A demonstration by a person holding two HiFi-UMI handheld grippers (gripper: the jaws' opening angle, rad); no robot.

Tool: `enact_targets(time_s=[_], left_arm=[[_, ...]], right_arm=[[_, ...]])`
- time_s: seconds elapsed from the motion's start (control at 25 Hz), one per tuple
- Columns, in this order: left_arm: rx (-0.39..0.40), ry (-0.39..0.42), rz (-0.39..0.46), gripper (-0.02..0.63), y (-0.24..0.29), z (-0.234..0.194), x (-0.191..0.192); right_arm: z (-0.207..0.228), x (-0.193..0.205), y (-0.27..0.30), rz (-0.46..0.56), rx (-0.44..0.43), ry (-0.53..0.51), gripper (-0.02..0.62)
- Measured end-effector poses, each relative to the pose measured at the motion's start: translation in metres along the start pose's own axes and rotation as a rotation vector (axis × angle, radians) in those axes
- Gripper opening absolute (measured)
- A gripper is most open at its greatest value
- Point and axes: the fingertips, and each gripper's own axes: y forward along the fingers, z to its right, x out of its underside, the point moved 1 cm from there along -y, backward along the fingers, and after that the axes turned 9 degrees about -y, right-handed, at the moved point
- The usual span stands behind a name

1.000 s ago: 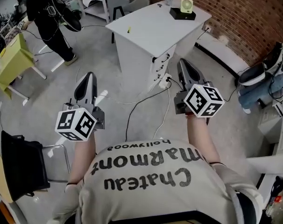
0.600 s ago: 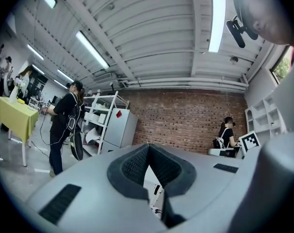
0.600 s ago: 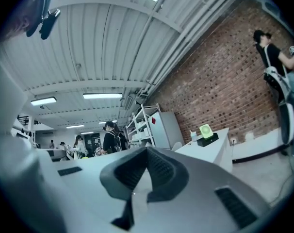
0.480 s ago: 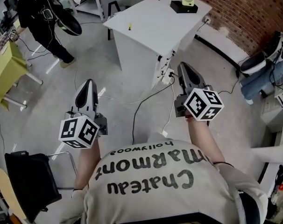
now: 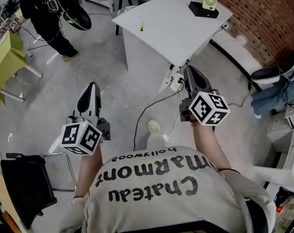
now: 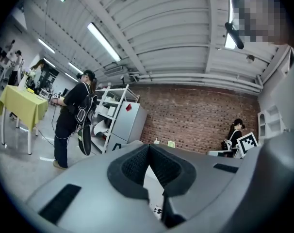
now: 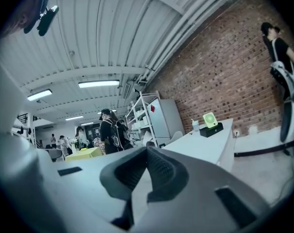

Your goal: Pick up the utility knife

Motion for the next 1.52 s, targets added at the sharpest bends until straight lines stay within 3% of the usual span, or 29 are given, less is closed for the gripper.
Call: enact_targets(time_s=[0.28,0.88,1.12,1.32,1.52], left_arm=[[-0.038,0.001,0.042,0.000,0.068,-0.001,-0.021],[-0.114,0.030,0.163,0.000,0.167,0.005,-0.039],[-0.160,0.008,0.129,0.000,0.183,-0.009,-0.019],[-0.222,-0.043,0.062,0.000,0.187,-0.033,0.000],[-0.211,-0.079,0.020,0.000,0.208,-0.062,0.014]], right_arm=[[0.036,-0.027,0.087,0.021,-0.066,0.055,0.003],[0.078,-0.074,0.203,0.089,-0.232,-0.010,0.003],[0.092,-0.041,0.231,0.015,-0.242,0.018,0.003],[0.092,0.002,0.248,-0.099,-0.224,-0.040,0.003],[0.086,0.038,0.270,-0.185,-0.217,-0.032,0.003]])
